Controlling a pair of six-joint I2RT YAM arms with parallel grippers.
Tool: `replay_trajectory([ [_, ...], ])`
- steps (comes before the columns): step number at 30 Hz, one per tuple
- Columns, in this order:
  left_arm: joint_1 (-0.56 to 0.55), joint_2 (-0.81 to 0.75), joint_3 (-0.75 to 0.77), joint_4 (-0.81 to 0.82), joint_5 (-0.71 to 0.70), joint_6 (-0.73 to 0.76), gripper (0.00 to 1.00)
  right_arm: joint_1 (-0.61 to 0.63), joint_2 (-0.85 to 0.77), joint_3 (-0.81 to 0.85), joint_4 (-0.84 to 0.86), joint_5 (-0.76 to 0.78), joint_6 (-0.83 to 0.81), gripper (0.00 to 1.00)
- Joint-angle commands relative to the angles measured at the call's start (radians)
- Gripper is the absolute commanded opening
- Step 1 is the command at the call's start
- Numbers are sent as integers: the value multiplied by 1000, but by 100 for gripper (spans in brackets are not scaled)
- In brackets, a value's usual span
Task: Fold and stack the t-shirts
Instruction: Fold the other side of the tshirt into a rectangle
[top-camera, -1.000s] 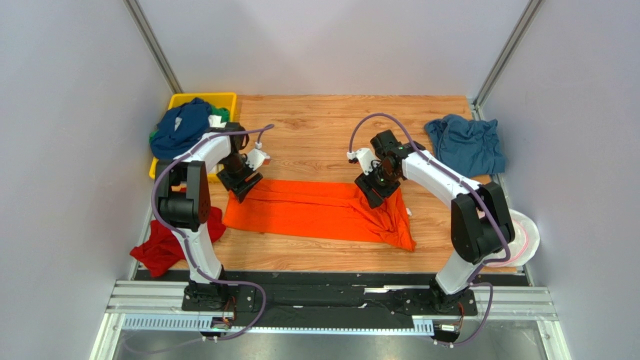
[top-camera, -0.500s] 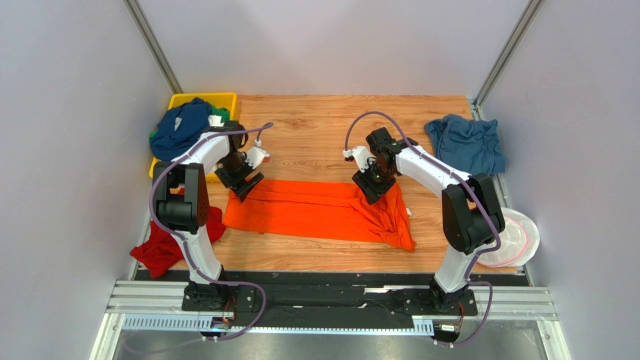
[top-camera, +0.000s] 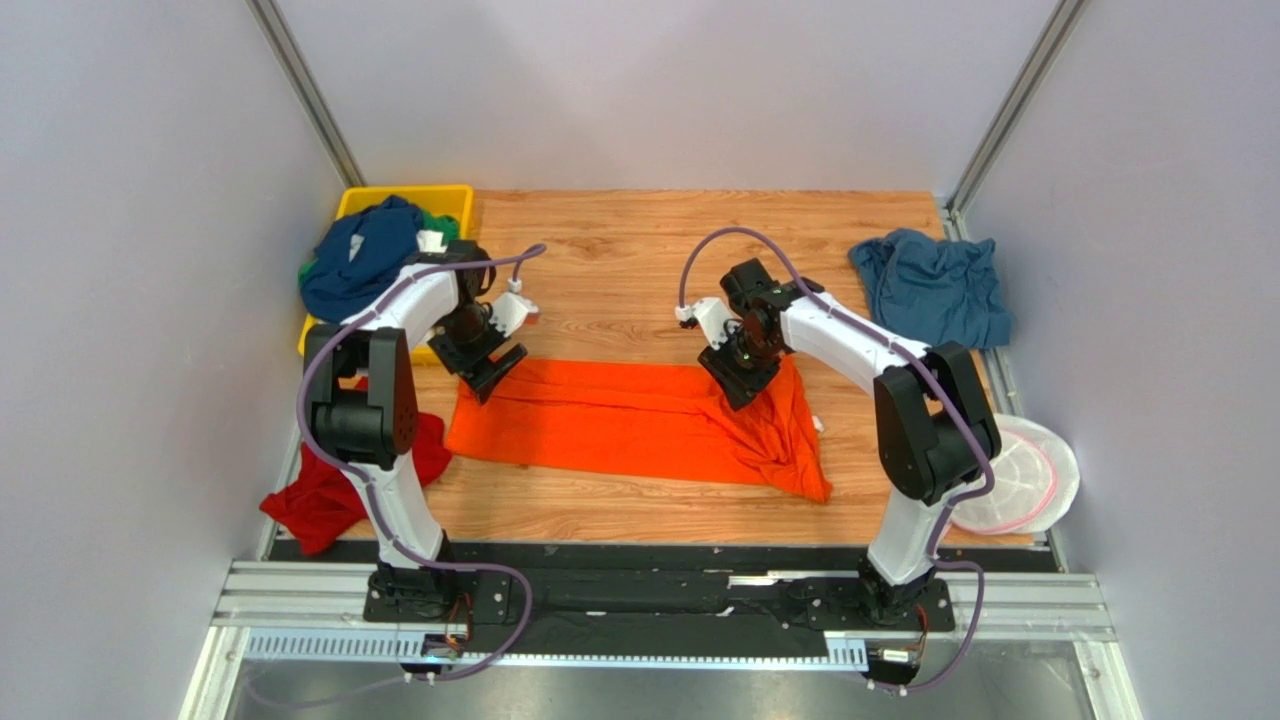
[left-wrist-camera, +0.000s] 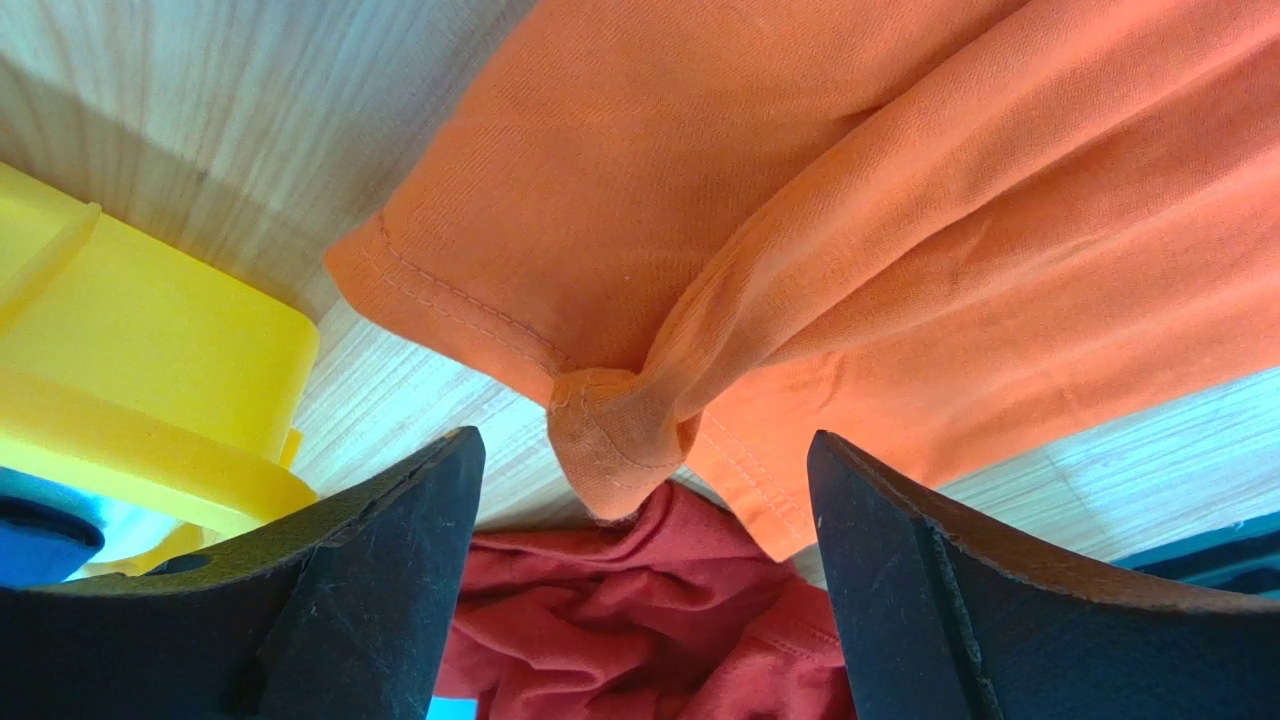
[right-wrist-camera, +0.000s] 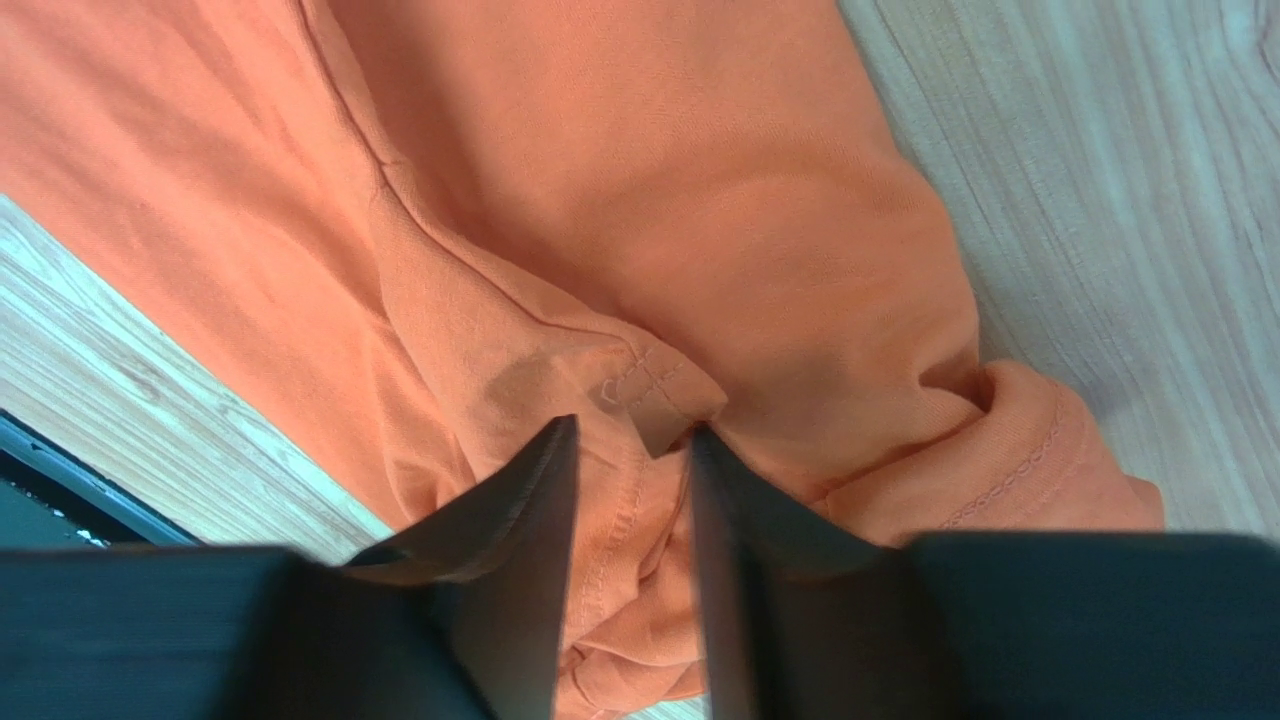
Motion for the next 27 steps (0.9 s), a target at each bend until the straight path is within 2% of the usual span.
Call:
replay_trajectory([
  [1, -6, -21, 17, 3, -11, 9, 89, 7, 16, 41, 35, -12, -17, 33],
  [5, -6, -23, 9, 9, -14, 12, 89, 11, 32, 42, 45, -8, -15, 26],
  [10, -6, -24, 4, 12, -16, 12, 89, 25, 27, 38, 32, -6, -7, 0],
  [18, -6, -34, 24, 1, -5, 6, 90, 75, -89, -10, -43, -5, 3, 0],
  [27, -6, -38, 49, -17, -8, 7, 91, 198, -221, -105, -103, 4, 31, 0],
])
